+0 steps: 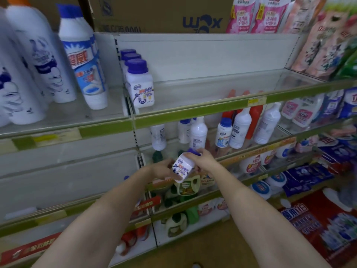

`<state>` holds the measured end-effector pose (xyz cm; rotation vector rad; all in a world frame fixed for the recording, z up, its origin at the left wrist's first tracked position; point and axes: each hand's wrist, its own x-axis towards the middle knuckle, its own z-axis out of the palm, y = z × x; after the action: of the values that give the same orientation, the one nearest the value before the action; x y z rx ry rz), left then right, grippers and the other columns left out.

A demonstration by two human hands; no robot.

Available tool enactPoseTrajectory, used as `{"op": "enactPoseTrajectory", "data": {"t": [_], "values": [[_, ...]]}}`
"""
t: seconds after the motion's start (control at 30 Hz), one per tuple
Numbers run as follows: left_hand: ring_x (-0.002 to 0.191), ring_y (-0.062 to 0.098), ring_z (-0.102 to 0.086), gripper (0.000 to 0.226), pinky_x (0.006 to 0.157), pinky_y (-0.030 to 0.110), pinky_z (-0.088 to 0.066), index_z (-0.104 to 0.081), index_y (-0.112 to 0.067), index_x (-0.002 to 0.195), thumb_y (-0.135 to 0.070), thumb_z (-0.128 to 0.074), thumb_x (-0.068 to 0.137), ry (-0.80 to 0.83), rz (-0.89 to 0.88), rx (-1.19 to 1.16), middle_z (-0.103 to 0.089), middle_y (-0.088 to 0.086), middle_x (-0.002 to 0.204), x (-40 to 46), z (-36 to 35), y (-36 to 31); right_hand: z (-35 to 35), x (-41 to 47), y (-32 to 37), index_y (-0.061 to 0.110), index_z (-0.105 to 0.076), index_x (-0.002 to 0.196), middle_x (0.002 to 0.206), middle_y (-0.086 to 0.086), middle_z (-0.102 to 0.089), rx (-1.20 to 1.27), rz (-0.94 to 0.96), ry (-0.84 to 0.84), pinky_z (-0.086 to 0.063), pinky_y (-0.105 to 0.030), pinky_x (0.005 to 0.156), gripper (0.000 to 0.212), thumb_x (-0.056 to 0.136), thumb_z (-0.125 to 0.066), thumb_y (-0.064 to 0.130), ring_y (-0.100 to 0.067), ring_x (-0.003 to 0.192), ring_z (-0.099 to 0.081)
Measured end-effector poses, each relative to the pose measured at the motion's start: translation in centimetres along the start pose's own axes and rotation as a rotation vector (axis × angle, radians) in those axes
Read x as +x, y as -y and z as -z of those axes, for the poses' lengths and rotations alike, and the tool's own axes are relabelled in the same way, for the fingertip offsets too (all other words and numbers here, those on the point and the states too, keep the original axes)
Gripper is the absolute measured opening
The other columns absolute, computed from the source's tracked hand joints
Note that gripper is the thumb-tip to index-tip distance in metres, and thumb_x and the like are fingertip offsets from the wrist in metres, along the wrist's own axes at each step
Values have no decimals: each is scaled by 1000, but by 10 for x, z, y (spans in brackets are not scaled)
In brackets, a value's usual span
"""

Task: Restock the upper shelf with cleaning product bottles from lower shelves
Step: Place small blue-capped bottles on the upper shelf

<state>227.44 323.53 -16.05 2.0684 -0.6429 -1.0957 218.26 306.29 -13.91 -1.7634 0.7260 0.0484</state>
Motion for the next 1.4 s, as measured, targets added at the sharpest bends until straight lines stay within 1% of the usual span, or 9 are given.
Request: {"op": "enactPoseTrajectory", "data": {"t": [0.1,0.27,0.4,0.53,0.63,0.73,0.83,0.97,1.4], "values": [[104,19,-63,53,82,31,-53,-53,-26,117,-16,-84,76,-44,-20,-137,-65,-1,113,-24,0,10,-22,-17,9,15,-49,130,84,-9,-66,10,14,44,-43,-27,44,67,80,-80,46,-13,46,-51],[107,28,-69,101,100,52,-52,-55,-17,129,-20,-101,39,-58,-14,-381,-72,8,115,-48,9,51,-60,-42,24,11,-51,134,79,-2,-68,-72,70,101,-51,-28,50,86,72,-80,63,-14,56,-60],[107,35,-68,86,95,58,-52,-48,-22,123,8,-90,55,-107,-20,-558,-68,15,117,-83,10,61,-80,-58,31,12,-47,140,109,-1,-69,-96,100,99,-60,-39,80,85,83,-62,73,-20,88,-71],[93,29,-68,56,78,43,-58,-46,-25,104,14,-75,74,-188,-30,-623,-67,13,104,-117,15,62,-90,-67,31,16,-51,137,114,-2,-68,-140,102,61,-54,-47,96,68,95,-43,69,-24,97,-69],[91,30,-70,47,82,44,-59,-55,-15,111,8,-76,75,-158,-16,-715,-71,15,104,-128,21,68,-97,-70,30,17,-57,123,108,-1,-69,-131,88,64,-56,-41,93,53,99,-42,63,-26,95,-69],[78,26,-71,38,70,37,-60,-60,-7,116,-2,-72,81,-162,-19,-858,-73,13,94,-131,24,75,-105,-74,31,13,-59,114,107,-4,-69,-112,77,79,-54,-31,71,48,101,-44,57,-20,80,-61],[75,25,-69,32,71,39,-59,-63,-9,112,-28,-72,87,-211,-63,-1043,-72,11,88,-135,25,81,-110,-73,31,12,-61,107,107,-8,-69,-129,91,89,-51,-30,63,46,103,-44,55,-21,80,-60],[78,25,-69,54,78,41,-57,-66,-11,107,-59,-69,82,-251,-85,-1149,-71,11,92,-132,32,95,-116,-68,33,9,-62,109,108,-12,-70,-145,113,92,-50,-29,63,51,102,-44,56,-20,78,-61],[78,24,-73,61,70,37,-60,-63,-9,116,-56,-74,79,-333,-18,-1055,-74,10,96,-144,38,102,-140,-70,42,8,-61,111,105,-10,-69,-212,123,105,-48,-23,51,51,103,-42,54,-17,74,-61]]}}
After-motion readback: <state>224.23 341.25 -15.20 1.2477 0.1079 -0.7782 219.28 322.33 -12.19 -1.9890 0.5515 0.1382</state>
